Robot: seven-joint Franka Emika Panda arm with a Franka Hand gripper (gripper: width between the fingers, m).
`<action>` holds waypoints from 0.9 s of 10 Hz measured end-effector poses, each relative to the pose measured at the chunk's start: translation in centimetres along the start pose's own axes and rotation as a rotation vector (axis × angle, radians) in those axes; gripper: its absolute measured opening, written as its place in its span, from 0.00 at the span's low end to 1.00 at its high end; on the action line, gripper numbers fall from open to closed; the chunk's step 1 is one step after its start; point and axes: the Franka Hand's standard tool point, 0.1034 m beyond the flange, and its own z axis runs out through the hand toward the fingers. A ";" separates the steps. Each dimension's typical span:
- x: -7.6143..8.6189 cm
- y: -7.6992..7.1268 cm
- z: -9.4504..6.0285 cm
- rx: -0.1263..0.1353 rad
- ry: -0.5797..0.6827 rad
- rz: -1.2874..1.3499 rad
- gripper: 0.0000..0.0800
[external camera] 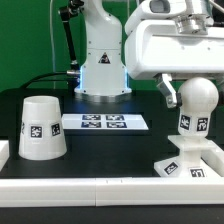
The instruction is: Assemble lamp
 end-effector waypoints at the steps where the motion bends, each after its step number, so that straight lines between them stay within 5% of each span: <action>1: 0.3 -0.3 -0.7 0.005 -0.003 -0.006 0.87; 4: 0.9 -0.1 -2.1 0.015 -0.019 -0.006 0.87; 7: 0.4 -0.7 -1.8 0.037 -0.061 0.001 0.87; 9: -0.2 -1.5 -1.6 0.112 -0.231 0.023 0.87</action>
Offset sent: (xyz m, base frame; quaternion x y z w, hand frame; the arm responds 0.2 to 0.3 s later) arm -0.0043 -0.0089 0.0259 -0.0032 -0.0283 0.0002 0.9996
